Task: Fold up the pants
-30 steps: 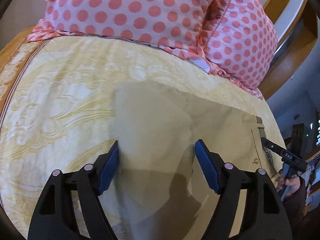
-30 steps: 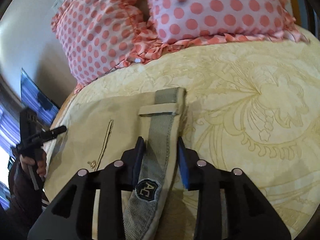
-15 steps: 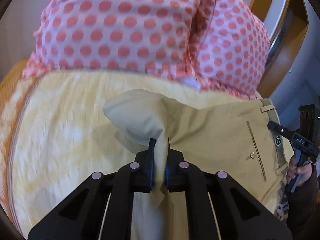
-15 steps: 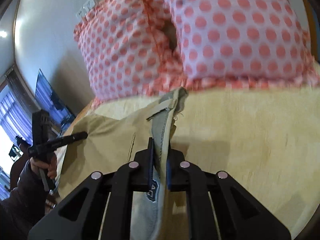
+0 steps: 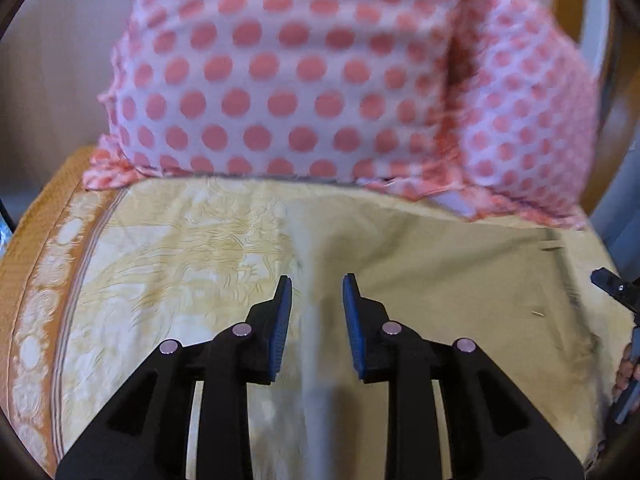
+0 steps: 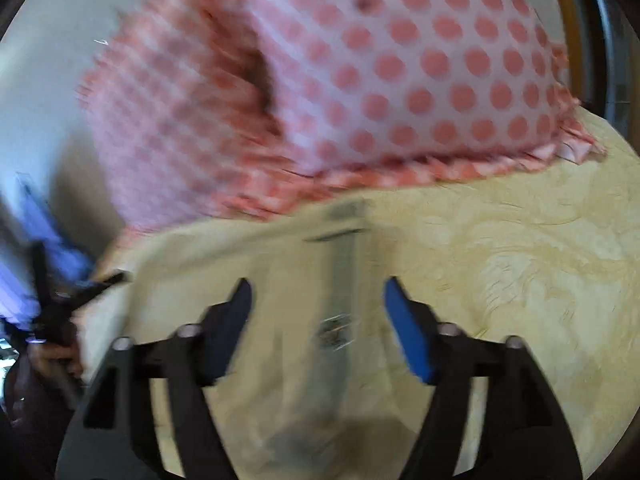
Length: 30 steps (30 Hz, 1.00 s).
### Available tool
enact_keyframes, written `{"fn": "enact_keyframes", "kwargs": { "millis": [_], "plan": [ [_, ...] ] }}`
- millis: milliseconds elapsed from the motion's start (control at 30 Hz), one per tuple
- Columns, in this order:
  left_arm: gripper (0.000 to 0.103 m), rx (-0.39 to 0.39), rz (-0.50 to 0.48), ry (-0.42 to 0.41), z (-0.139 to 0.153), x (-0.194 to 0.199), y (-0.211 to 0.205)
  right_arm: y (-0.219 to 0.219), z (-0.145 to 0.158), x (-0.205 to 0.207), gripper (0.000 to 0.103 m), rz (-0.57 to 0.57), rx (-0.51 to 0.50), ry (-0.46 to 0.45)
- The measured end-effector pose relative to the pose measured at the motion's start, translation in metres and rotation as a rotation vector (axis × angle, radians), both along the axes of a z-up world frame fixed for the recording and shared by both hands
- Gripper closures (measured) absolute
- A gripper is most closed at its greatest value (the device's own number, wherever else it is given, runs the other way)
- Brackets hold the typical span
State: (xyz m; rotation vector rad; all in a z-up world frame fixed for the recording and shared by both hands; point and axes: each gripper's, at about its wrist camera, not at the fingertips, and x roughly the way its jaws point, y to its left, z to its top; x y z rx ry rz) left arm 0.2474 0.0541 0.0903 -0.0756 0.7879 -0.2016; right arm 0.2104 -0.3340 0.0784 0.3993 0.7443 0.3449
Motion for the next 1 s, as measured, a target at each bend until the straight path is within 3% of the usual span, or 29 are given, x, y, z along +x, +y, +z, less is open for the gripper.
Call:
{"fn": "enact_keyframes", "kwargs": {
  "millis": [100, 200, 267, 300, 367, 433, 533, 667, 800, 1000],
  "plan": [
    [0.040, -0.112, -0.098, -0.005, 0.013, -0.043, -0.013, 0.006, 0.000, -0.023, 0.028, 0.102, 0.133, 0.004],
    [0.040, -0.137, -0.172, 0.087, -0.006, -0.053, -0.039, 0.016, -0.022, -0.023, 0.027, 0.135, 0.233, 0.117],
    [0.040, -0.104, -0.154, 0.171, -0.030, -0.047, -0.049, 0.016, -0.046, -0.019, 0.029, 0.086, 0.225, 0.208],
    [0.040, -0.088, -0.143, 0.170, -0.037, -0.045, -0.052, 0.013, -0.047, -0.022, 0.029, 0.063, 0.252, 0.193],
    [0.040, 0.019, -0.097, 0.119, -0.036, -0.050, -0.057, 0.016, -0.036, -0.032, 0.026, 0.009, 0.173, 0.185],
    [0.034, 0.053, -0.061, 0.095, -0.027, -0.069, -0.058, 0.028, -0.017, -0.057, 0.003, -0.040, 0.034, 0.103],
    [0.010, 0.091, -0.031, 0.004, -0.015, -0.117, -0.056, 0.056, -0.005, -0.101, 0.002, -0.059, -0.140, -0.015],
    [0.001, 0.125, 0.012, -0.051, -0.020, -0.177, -0.053, 0.097, -0.020, -0.152, 0.002, -0.068, -0.338, -0.124],
    [0.001, 0.166, 0.069, -0.064, -0.041, -0.214, -0.052, 0.129, -0.042, -0.172, 0.002, -0.042, -0.450, -0.157],
    [0.001, 0.215, 0.114, -0.087, -0.057, -0.233, -0.047, 0.146, -0.057, -0.179, 0.002, -0.050, -0.467, -0.127]
  ]
}}
